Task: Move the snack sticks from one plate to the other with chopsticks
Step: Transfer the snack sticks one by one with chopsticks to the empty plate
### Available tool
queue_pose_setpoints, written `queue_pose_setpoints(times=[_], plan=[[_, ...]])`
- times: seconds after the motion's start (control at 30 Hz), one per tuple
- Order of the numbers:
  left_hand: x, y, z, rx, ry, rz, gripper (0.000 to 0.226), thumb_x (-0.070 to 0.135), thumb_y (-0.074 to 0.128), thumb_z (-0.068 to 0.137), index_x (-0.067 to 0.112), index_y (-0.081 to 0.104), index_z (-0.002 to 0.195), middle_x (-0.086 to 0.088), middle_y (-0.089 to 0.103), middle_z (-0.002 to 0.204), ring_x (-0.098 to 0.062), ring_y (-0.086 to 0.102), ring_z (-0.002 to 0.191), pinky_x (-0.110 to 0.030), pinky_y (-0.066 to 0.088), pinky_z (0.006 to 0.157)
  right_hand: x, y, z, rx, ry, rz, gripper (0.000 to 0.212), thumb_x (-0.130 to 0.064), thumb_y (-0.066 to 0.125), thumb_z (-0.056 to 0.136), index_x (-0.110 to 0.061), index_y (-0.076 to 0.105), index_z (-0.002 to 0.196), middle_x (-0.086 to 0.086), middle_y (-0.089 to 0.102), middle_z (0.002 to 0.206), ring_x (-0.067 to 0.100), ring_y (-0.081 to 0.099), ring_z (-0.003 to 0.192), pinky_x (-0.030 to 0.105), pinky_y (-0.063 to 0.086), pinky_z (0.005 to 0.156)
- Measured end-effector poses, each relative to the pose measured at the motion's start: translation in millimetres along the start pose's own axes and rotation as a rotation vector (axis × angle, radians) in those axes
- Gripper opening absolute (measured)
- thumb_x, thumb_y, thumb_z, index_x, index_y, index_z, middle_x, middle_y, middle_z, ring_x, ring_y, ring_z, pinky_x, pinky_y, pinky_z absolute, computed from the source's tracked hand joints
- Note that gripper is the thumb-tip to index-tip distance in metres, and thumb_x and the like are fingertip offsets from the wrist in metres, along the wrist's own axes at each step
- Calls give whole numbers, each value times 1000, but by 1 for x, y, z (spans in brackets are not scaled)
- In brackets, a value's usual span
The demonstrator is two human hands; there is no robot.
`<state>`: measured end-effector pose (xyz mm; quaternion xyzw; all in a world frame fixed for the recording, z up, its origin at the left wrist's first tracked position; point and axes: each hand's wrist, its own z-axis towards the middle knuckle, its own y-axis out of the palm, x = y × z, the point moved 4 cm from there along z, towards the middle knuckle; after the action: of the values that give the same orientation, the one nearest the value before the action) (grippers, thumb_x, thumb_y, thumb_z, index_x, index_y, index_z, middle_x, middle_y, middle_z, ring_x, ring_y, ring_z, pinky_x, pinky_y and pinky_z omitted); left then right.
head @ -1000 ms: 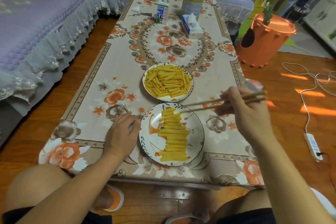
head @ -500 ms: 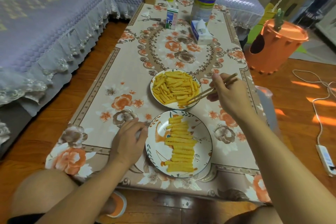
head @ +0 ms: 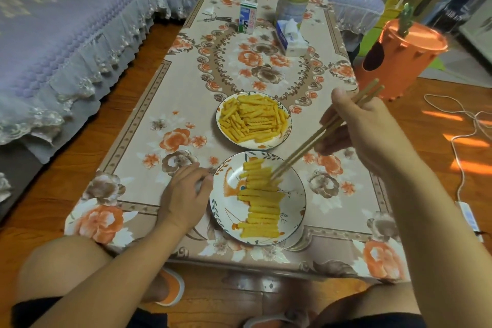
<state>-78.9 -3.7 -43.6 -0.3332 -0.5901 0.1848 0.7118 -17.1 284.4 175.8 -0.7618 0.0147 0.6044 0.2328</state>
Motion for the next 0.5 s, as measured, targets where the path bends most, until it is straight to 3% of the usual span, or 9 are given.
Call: queue_pose_setpoints(times=[0.13,0.3,0.5], plan=[[4,-3,-1,9,7,-10,63,57,32,90,16,74,114,-5,67,133,-22,50,135,-42,43,109,23,19,-39,-110,93,-49,53,-41,45,106,6,62,87,24,69,63,41,72,59,45,62,56],[5,-3,-2,0,-5,-4,67,60,30,88,17,74,115,-5,64,138,-22,48,138,-39,40,110,42,28,-59,-108,96,-68,50,-37,49,105,7,62,86,26,68,64,41,72,58,52,62,59],[10,-5,-4,13,18,-3,67,57,31,88,13,75,112,-6,66,132,-23,51,134,-33,38,104,32,14,-61,-37,18,-74,43,-30,53,105,6,64,86,27,68,66,39,72,58,50,63,60]])
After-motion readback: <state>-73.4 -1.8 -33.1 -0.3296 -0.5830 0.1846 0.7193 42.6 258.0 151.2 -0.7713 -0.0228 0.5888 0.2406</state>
